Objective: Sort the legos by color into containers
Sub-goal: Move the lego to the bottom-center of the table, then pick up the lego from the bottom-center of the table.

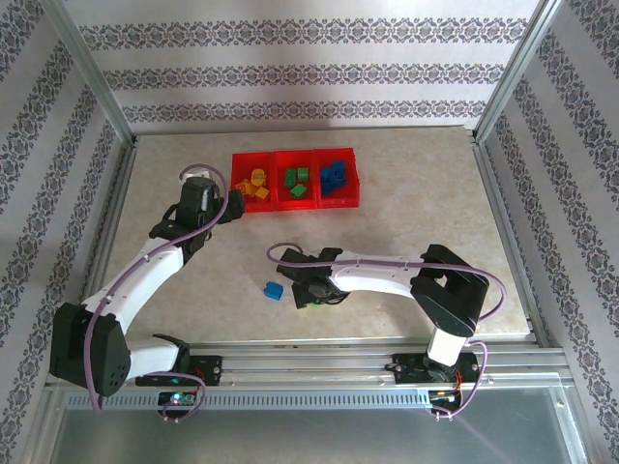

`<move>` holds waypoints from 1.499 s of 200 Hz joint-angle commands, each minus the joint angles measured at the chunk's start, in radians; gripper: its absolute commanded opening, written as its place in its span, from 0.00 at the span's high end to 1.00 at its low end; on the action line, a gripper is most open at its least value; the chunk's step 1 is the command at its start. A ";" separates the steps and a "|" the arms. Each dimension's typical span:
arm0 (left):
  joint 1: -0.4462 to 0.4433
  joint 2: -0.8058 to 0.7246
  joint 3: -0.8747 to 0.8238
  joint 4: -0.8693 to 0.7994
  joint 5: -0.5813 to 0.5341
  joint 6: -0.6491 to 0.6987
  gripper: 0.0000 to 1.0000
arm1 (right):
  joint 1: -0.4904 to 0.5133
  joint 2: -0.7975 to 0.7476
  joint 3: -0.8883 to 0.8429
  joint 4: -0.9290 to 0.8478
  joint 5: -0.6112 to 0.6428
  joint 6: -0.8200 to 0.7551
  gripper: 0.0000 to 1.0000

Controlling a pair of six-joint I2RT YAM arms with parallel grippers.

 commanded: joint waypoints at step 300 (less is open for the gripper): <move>0.015 -0.017 -0.061 0.019 0.026 -0.038 0.00 | -0.160 0.013 0.280 0.015 0.144 -0.238 0.70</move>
